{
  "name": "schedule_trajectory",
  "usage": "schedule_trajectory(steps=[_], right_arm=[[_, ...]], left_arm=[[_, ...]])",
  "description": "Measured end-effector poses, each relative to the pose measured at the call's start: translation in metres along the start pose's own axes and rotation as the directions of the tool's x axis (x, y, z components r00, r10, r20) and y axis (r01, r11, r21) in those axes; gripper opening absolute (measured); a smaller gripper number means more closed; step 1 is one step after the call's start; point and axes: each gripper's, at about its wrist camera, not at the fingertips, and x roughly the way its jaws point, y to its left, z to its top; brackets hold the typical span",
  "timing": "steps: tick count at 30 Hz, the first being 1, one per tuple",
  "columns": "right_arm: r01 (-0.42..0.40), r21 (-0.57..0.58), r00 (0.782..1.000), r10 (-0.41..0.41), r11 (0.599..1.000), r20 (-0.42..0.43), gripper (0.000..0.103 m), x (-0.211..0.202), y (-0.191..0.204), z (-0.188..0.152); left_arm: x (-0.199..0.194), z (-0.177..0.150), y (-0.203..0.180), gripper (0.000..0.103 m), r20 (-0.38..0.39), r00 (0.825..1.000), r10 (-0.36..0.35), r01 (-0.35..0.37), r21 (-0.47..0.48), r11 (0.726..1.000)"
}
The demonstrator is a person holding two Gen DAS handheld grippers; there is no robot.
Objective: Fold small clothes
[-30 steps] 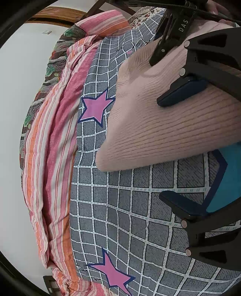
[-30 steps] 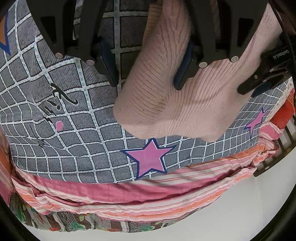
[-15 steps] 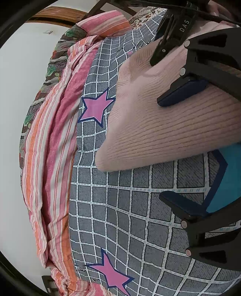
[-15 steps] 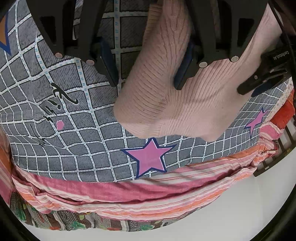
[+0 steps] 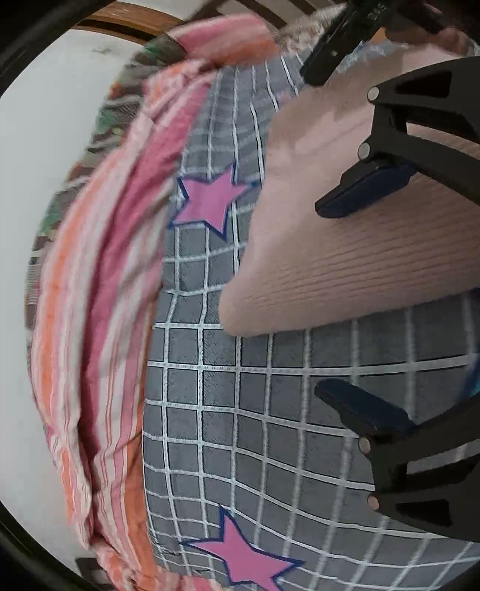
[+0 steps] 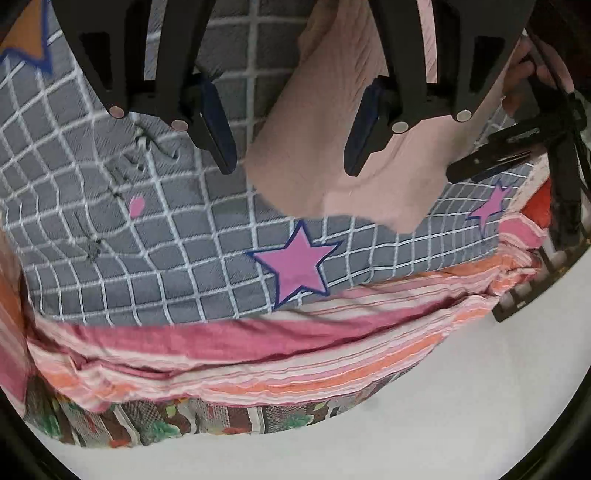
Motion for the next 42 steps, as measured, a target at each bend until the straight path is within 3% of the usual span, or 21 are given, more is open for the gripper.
schedule_trajectory(steps=[2, 4, 11, 16, 18, 22, 25, 29, 39, 42], right_arm=[[0.042, -0.013, 0.998, -0.043, 0.999, -0.056, 0.05, 0.017, -0.002, 0.0], [0.065, -0.011, 0.991, -0.066, 0.998, -0.115, 0.049, 0.038, -0.007, -0.009], [0.024, 0.048, 0.994, -0.018, 0.999, -0.108, 0.05, 0.045, -0.018, -0.013], [0.01, 0.024, 0.998, -0.009, 1.0, -0.061, 0.051, 0.013, -0.01, -0.015], [-0.028, 0.003, 0.999, 0.028, 1.0, -0.042, 0.051, -0.005, -0.001, -0.018], [-0.059, -0.034, 0.997, 0.057, 0.998, -0.052, 0.052, -0.024, 0.014, -0.033], [-0.06, -0.053, 0.996, 0.057, 0.997, -0.066, 0.052, -0.034, 0.019, -0.049], [-0.072, -0.034, 0.994, 0.069, 0.997, -0.083, 0.052, -0.043, 0.013, -0.064], [-0.15, 0.073, 0.981, 0.158, 0.986, -0.115, 0.051, -0.054, 0.005, -0.08], [-0.15, 0.073, 0.977, 0.16, 0.986, -0.14, 0.038, -0.047, 0.011, -0.084]], left_arm=[[0.012, 0.002, 0.001, 0.086, -0.002, 1.0, 0.027, -0.027, -0.008, 1.0], [0.024, 0.001, 0.005, 0.086, -0.031, 1.0, 0.005, -0.006, -0.038, 0.999], [0.023, -0.003, 0.007, 0.084, -0.039, 0.998, -0.045, 0.042, -0.072, 0.997], [-0.013, -0.023, 0.004, 0.084, -0.034, 0.992, -0.124, 0.122, -0.072, 0.99], [-0.028, -0.038, -0.003, 0.084, -0.05, 0.98, -0.192, 0.189, -0.058, 0.98], [-0.052, -0.069, -0.015, 0.084, -0.022, 0.981, -0.192, 0.191, -0.024, 0.981], [-0.062, -0.091, -0.017, 0.085, -0.067, 0.965, -0.254, 0.252, -0.039, 0.967], [-0.071, -0.115, -0.022, 0.086, -0.03, 0.983, -0.18, 0.181, 0.035, 0.983], [-0.084, -0.117, -0.016, 0.086, -0.044, 0.988, -0.151, 0.152, 0.013, 0.988], [-0.085, -0.118, -0.015, 0.086, -0.046, 0.988, -0.148, 0.148, 0.006, 0.989]])
